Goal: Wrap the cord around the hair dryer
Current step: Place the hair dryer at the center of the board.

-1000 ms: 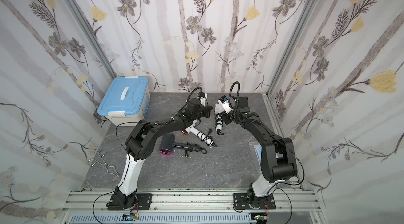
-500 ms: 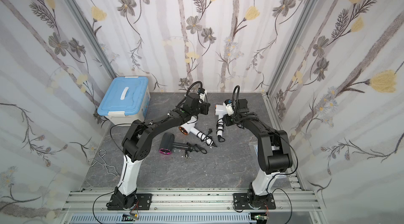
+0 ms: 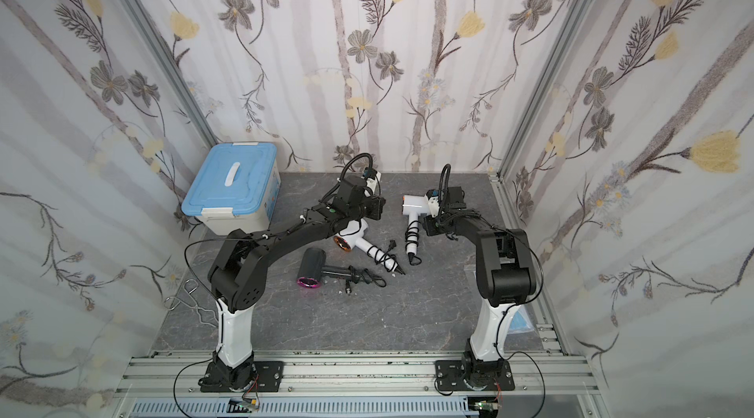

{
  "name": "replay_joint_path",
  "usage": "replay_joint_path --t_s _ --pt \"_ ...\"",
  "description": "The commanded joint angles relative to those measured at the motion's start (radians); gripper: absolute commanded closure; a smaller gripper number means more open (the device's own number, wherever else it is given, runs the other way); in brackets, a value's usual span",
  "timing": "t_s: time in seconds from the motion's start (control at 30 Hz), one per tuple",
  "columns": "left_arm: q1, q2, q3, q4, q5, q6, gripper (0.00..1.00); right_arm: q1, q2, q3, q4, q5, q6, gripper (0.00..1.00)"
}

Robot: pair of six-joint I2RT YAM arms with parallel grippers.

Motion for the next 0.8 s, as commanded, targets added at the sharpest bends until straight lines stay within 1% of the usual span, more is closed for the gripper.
replay_joint_path --t_s 0.0,0.1,0.17,0.27,0.3,0.47,0.53,0.6,0.67,0.77 --pt "-0.005 -0.032 -0.018 -0.003 -0.020 0.001 0.92 0.002 0.029 0.042 -0.040 0.081 0.012 0.97" --pt "-0.008 -0.066 -0.040 -0.011 -0.043 -0.017 0.89 0.022 0.031 0.054 -0.072 0.142 0.002 0.92" --pt "-0.009 -0.094 -0.060 -0.012 -0.057 -0.034 0.87 0.036 0.033 0.062 -0.092 0.173 -0.001 0.92" --pt "-0.011 -0.138 -0.077 -0.018 -0.079 -0.058 0.86 0.054 0.040 0.078 -0.117 0.186 0.001 0.92" --pt "-0.011 -0.156 -0.109 -0.024 -0.087 -0.065 0.85 0.061 0.050 0.092 -0.136 0.198 0.004 0.92" --pt "-0.014 -0.244 -0.169 -0.048 -0.118 -0.083 0.77 0.089 0.084 0.138 -0.182 0.217 0.025 0.91" --pt "-0.015 -0.281 -0.199 -0.051 -0.123 -0.090 0.74 0.093 0.095 0.154 -0.191 0.217 0.034 0.87" --pt "-0.014 -0.311 -0.224 -0.054 -0.128 -0.096 0.71 0.096 0.100 0.165 -0.198 0.215 0.043 0.77" --pt "-0.014 -0.342 -0.251 -0.053 -0.129 -0.098 0.69 0.099 0.100 0.169 -0.201 0.215 0.049 0.75" --pt "-0.014 -0.374 -0.281 -0.057 -0.140 -0.095 0.67 0.100 0.095 0.171 -0.203 0.209 0.059 0.69"
